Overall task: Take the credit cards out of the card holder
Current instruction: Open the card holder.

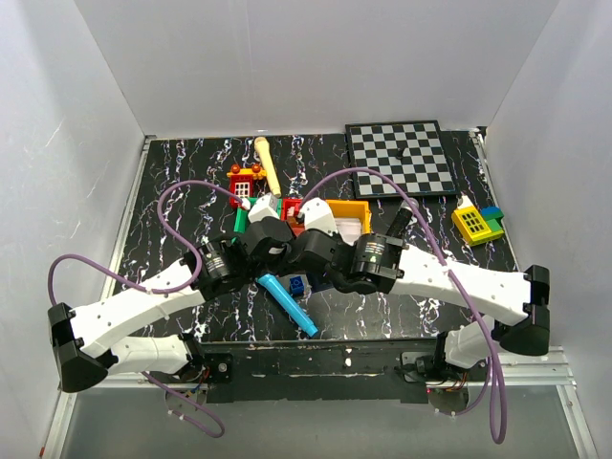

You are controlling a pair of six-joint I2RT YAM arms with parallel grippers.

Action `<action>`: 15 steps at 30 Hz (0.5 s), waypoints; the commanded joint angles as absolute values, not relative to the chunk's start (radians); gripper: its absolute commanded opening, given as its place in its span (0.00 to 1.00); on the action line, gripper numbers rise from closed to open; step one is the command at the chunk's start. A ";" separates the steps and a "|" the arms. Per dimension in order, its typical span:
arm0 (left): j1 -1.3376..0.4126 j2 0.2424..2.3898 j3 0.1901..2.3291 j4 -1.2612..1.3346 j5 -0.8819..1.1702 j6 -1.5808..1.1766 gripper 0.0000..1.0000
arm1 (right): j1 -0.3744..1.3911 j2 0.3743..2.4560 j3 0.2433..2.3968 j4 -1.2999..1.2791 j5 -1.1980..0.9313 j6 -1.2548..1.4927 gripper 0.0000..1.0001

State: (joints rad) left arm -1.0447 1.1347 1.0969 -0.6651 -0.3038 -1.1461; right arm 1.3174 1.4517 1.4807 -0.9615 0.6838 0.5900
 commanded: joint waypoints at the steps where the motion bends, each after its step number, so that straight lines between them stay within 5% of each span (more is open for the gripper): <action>1: -1.052 1.083 1.114 -0.667 -0.342 -1.147 0.00 | 1.298 1.388 1.457 -0.989 0.692 0.606 0.01; 15: -1.052 1.065 1.088 -0.678 -0.359 -1.158 0.00 | 1.236 1.296 1.378 -0.940 0.620 0.621 0.01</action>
